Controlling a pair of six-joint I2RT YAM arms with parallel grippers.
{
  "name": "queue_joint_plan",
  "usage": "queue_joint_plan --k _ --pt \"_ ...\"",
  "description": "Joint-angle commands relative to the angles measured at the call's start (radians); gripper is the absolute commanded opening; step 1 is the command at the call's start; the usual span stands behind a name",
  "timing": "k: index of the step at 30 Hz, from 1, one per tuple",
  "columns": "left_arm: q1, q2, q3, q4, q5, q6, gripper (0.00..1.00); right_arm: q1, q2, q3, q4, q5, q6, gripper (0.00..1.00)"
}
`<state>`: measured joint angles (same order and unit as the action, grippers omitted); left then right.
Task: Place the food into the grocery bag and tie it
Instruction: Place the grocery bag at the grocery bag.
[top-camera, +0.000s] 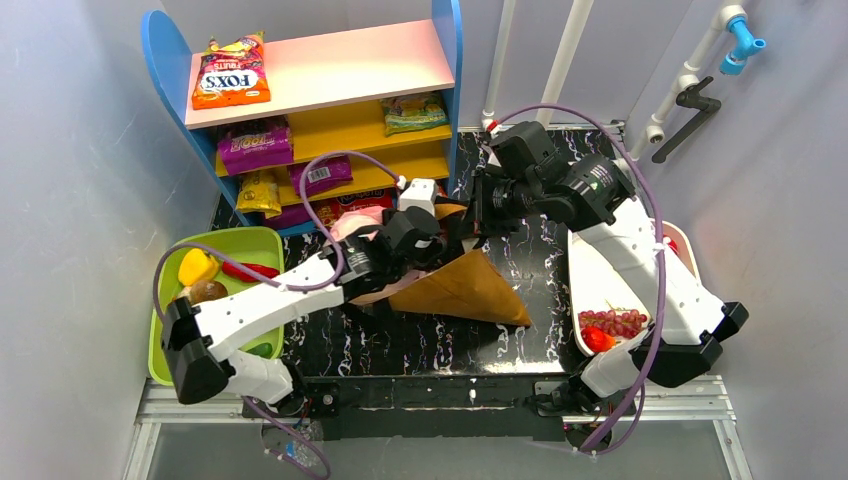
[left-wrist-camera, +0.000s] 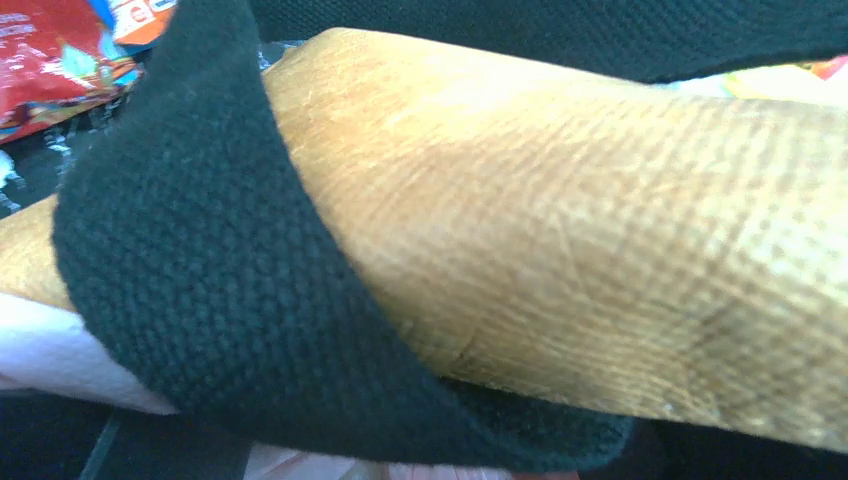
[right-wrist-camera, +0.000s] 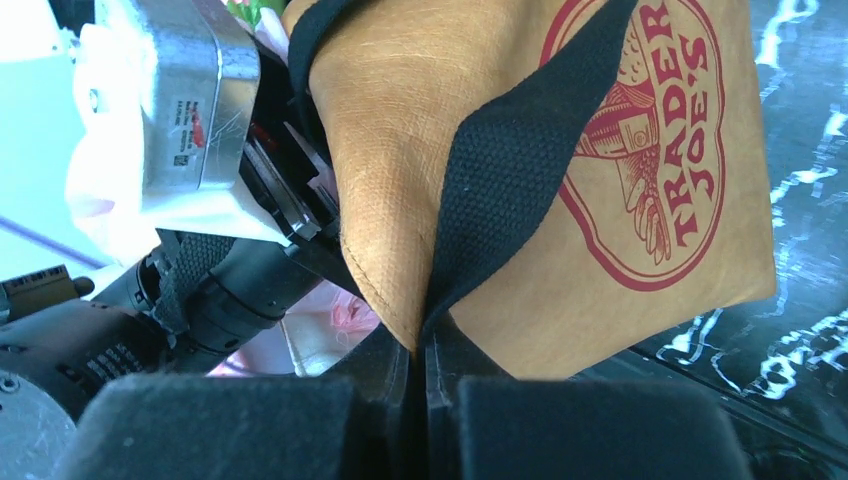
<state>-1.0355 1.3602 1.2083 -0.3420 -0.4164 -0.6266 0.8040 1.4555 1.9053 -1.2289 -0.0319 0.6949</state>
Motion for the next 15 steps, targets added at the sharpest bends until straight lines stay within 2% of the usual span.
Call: queue_joint_plan --k 1,6,10,15 --pt "-0.008 -0.19 0.147 -0.14 0.015 0.042 0.98 -0.015 -0.012 0.053 0.075 -0.002 0.01 0.01" --pt "-0.008 -0.311 0.193 -0.28 0.013 0.061 0.92 -0.017 -0.009 0.051 0.077 -0.002 0.012 0.01" --pt "-0.008 -0.425 0.182 -0.362 -0.051 0.074 0.93 -0.016 0.0 0.047 0.081 -0.008 0.019 0.01" --pt "-0.008 -0.552 0.2 -0.42 -0.023 0.09 0.95 -0.017 0.013 0.048 0.09 -0.026 0.031 0.01"
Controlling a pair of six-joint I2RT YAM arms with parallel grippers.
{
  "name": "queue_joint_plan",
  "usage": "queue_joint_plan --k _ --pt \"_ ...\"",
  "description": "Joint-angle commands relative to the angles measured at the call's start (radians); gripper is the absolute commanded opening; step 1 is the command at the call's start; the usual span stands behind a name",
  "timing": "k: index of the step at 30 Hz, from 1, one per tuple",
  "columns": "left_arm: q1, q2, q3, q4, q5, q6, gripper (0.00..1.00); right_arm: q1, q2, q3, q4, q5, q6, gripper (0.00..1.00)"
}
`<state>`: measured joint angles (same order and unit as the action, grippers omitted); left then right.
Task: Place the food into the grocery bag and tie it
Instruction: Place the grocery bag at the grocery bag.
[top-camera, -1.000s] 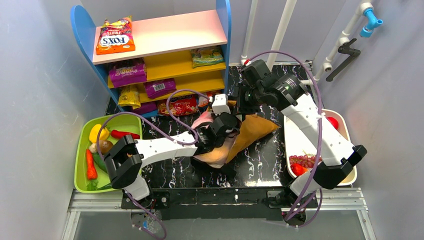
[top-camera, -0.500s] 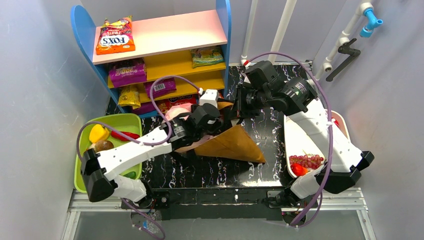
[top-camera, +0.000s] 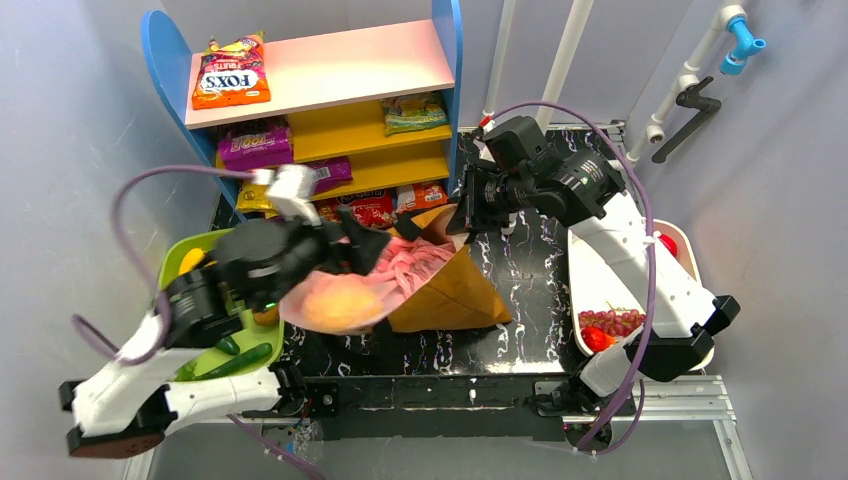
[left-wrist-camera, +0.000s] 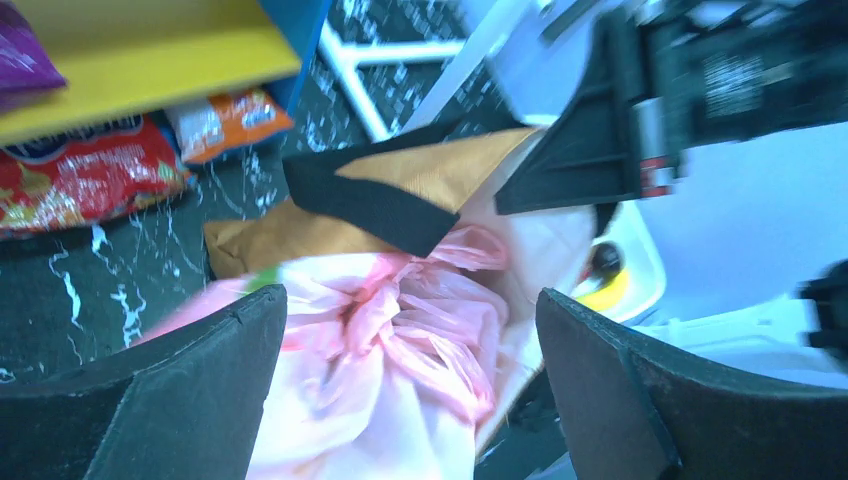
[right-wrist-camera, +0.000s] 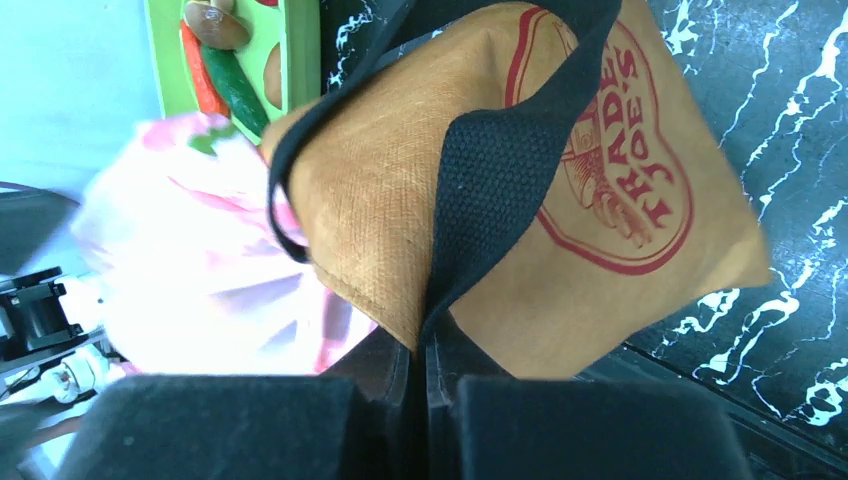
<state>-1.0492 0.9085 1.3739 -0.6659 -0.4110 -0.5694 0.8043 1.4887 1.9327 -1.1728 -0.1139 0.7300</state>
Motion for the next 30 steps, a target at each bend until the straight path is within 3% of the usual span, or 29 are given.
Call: queue_joint_plan --k 1,4,9,15,19,26,30 --pt "0.006 -0.12 0.03 -0.114 -0.039 0.033 0.95 -0.017 -0.016 0.025 0.032 0.053 -0.003 0.01" --pt "0.006 -0.156 0.007 -0.172 -0.091 0.031 0.95 -0.017 -0.007 0.035 0.031 0.051 0.004 0.01" --pt "0.006 -0.2 -0.084 -0.209 -0.024 -0.017 0.89 -0.017 0.012 0.062 0.021 0.043 0.008 0.01" --pt "0.005 -0.247 -0.333 -0.108 0.221 -0.187 0.76 -0.017 0.027 0.09 -0.007 0.068 0.007 0.01" --pt "0.001 -0.261 -0.417 -0.026 0.358 -0.252 0.69 -0.017 0.035 0.106 -0.02 0.087 0.006 0.01" --pt "-0.009 -0.291 -0.492 0.014 0.491 -0.278 0.68 -0.017 0.072 0.186 -0.05 0.109 -0.003 0.01" --pt "-0.01 -0.285 -0.552 0.089 0.58 -0.319 0.74 -0.017 0.073 0.188 -0.044 0.108 0.003 0.01"
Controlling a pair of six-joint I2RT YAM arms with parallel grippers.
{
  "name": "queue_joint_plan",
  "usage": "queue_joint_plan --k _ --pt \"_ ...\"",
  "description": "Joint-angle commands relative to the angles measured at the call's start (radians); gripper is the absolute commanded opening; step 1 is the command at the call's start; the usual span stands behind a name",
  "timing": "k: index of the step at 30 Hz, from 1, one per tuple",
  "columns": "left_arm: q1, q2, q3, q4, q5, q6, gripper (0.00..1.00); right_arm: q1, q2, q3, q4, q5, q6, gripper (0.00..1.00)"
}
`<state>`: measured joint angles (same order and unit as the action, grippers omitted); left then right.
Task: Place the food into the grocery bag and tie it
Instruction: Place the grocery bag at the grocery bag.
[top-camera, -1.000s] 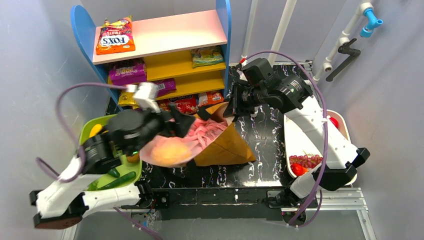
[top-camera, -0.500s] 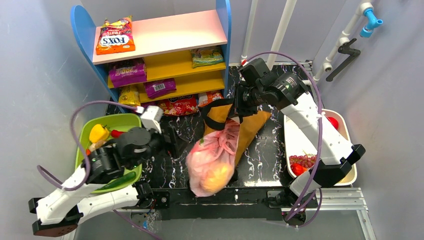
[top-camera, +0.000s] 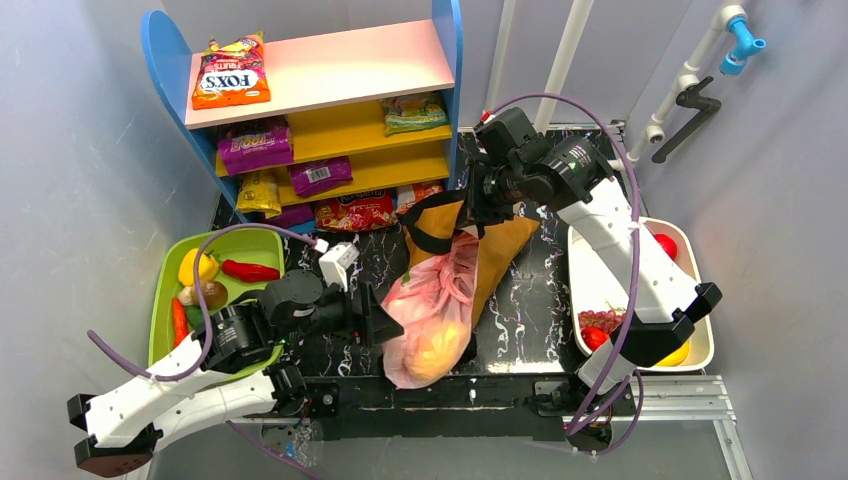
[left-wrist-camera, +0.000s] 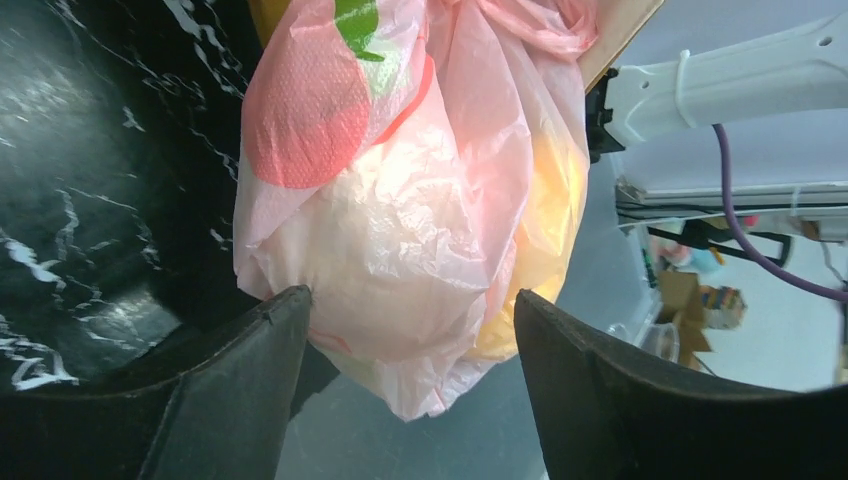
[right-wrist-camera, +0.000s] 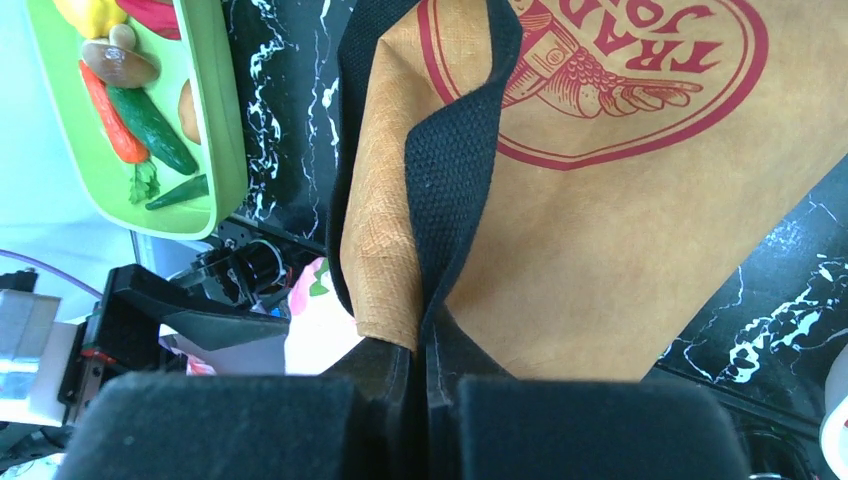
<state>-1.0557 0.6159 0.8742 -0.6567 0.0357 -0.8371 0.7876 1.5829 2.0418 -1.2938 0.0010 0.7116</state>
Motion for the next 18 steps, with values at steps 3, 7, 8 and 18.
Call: queue_joint_plan --k 3,7,8,18 --pt "-0.004 0.003 -0.098 0.091 0.148 -0.071 0.81 0.0 -0.02 0.078 0.075 -0.006 0.022 0.01" --pt "-0.004 -0.004 -0.124 0.055 0.15 -0.074 0.9 -0.001 -0.02 0.072 0.078 -0.007 0.022 0.01" --pt "-0.005 0.005 -0.126 0.043 0.159 -0.074 0.91 -0.001 -0.02 0.072 0.08 -0.006 0.023 0.01" --pt "-0.006 -0.002 -0.251 0.185 0.13 -0.162 0.71 -0.001 -0.023 0.064 0.087 -0.006 0.026 0.01"
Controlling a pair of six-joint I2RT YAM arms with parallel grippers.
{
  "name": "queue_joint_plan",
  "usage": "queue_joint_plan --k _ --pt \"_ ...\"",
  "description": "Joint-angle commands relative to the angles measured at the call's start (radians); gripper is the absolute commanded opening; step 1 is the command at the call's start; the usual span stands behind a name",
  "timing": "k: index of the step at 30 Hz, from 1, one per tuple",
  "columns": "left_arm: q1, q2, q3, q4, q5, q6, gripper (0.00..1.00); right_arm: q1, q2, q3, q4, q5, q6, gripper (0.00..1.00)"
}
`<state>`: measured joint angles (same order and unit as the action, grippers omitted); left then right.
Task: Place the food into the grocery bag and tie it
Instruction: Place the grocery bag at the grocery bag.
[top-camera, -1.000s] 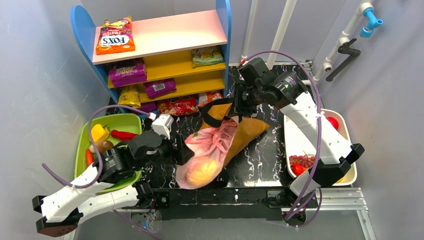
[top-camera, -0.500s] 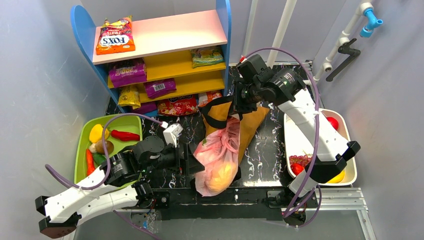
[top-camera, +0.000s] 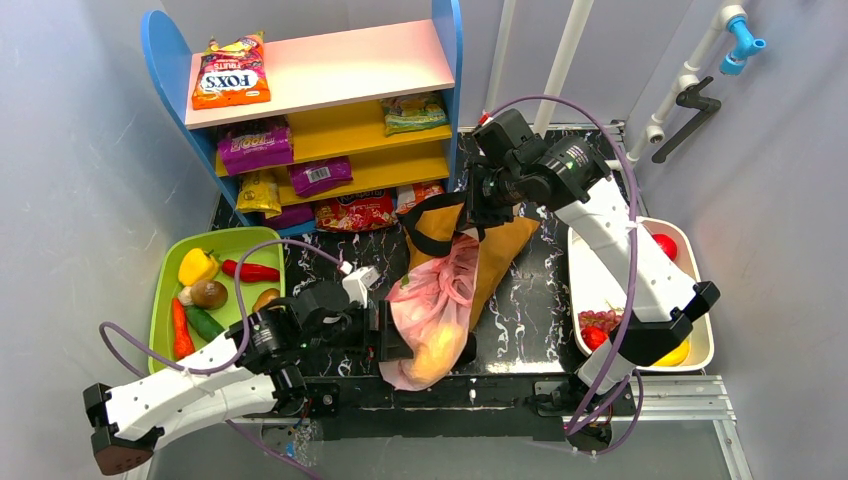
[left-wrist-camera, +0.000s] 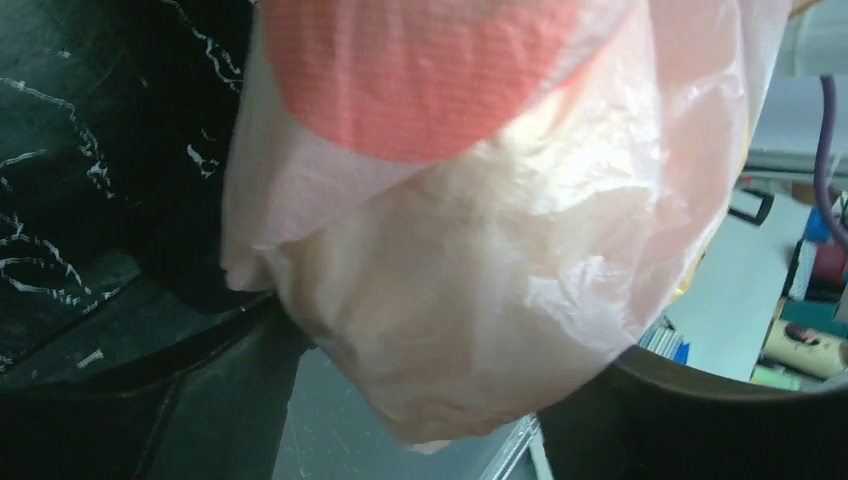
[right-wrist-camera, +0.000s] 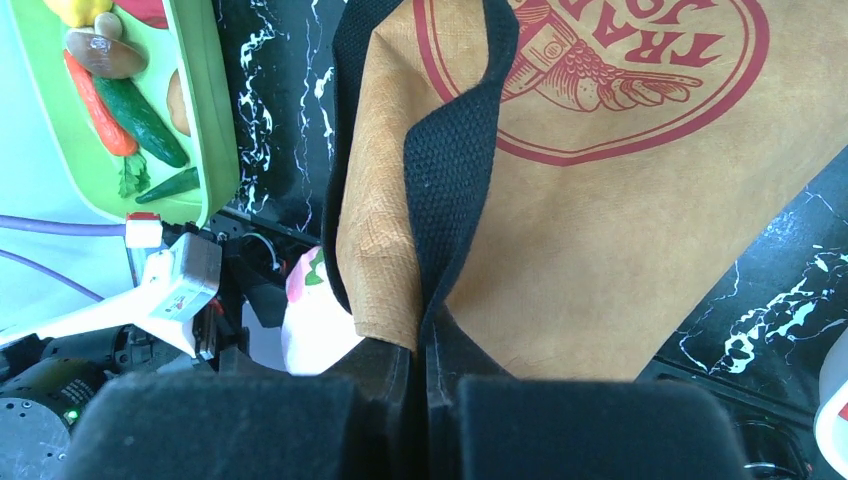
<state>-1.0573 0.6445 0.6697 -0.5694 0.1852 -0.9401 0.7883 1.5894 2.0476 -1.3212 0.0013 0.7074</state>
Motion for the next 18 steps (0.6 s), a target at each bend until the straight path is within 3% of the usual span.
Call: queue_joint_plan --k 1,5,9,15,18 --pt "-0.004 -0.034 -0.072 0.152 -0.02 -0.074 0.61 -0.001 -0.029 0.057 0.115 -0.006 0.032 0.01" --pt "-0.004 -0.016 -0.111 0.367 -0.037 -0.116 0.23 0.002 -0.036 0.036 0.125 -0.021 0.041 0.01" --pt "-0.004 0.043 -0.09 0.555 -0.088 -0.088 0.02 0.017 -0.044 0.01 0.137 -0.032 0.052 0.01" --pt "-0.004 0.184 -0.038 0.78 -0.147 -0.037 0.0 0.051 -0.043 0.003 0.142 -0.037 0.06 0.01" --pt "-0.004 0.286 0.043 0.778 -0.187 0.003 0.0 0.069 -0.041 0.012 0.145 -0.051 0.063 0.01"
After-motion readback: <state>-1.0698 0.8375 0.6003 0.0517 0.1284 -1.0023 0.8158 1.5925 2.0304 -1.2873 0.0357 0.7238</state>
